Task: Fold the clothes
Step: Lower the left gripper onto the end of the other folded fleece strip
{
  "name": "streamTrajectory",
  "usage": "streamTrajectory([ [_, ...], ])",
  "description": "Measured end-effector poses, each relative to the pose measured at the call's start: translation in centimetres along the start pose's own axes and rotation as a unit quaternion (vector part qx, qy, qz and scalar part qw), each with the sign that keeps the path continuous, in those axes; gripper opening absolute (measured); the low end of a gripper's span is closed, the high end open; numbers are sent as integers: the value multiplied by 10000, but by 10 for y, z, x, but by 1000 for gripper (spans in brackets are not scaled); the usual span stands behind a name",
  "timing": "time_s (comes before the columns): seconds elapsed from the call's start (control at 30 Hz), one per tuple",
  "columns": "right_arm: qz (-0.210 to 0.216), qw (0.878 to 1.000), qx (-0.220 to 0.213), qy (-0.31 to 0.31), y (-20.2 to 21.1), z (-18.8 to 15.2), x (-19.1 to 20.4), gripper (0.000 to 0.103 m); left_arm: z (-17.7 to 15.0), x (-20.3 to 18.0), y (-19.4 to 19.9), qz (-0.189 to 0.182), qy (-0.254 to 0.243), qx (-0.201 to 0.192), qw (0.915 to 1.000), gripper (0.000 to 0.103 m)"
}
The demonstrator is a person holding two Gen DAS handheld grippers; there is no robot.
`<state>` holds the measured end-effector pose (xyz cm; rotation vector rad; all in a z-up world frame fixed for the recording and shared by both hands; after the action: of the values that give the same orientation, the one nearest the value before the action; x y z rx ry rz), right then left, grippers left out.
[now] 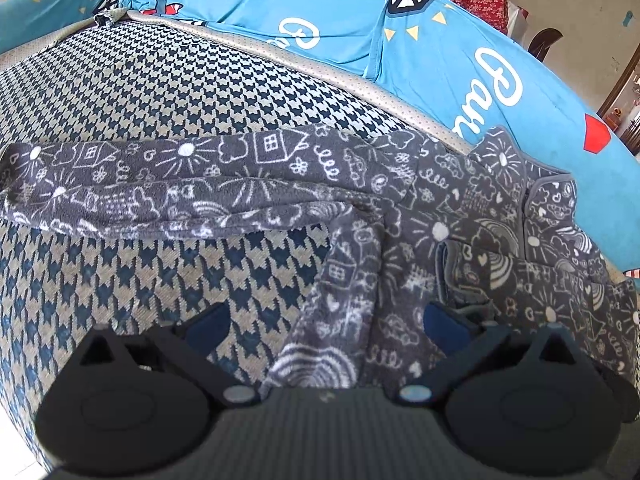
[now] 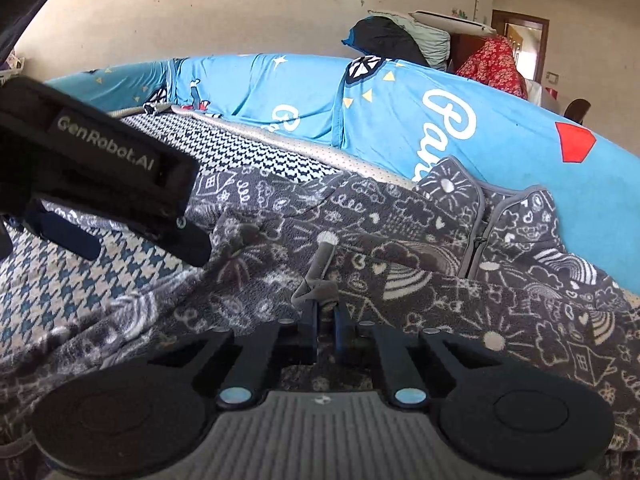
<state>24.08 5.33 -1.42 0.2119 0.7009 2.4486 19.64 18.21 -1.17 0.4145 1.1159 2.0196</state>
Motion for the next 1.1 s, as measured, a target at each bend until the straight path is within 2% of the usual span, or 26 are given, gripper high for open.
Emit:
streamTrajectory([
  [0.13, 437, 9977, -375, -360, 7, 13, 9, 9, 6, 4, 4, 170, 11, -206, 9996, 103],
  [0.2, 747, 9954, -430, -411, 6, 13, 19, 9, 9, 8, 8, 277, 22, -342, 9990, 103],
  [0.27, 851, 9954, -357, -257, 2, 11, 29, 11, 11, 9, 8, 327, 16, -392, 9987, 103],
  [0.37, 862, 9958, -18, -321, -5, 4, 31, 17, 11, 13, 6, 334, 60, -345, 9988, 103],
  [0.47, 949, 9940, -14, -550, 0, 4, 27, 22, 12, 19, 2, 323, 168, -253, 9990, 103],
  [0.67, 854, 9931, -157, -786, 8, 10, 19, 24, 14, 36, -4, 432, 413, -133, 9981, 103],
  [0.83, 589, 9950, 464, -657, -9, -12, 20, 24, 13, 51, -9, 560, 553, -39, 9969, 103],
  [1.1, 599, 9945, 436, -736, 4, -13, 20, 27, 17, 77, -12, 766, 756, -31, 9942, 103],
])
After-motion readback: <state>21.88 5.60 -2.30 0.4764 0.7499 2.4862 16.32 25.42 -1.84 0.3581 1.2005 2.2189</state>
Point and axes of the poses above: each gripper's, at about its wrist camera, not at the fingertips, and y roughly against the way its jaws point, x to its left, z to its top, the point moved 9 cm from there along -y, roughly the way its jaws point, and after that the axes turned 11 degrees about z, right-handed, at the moved point
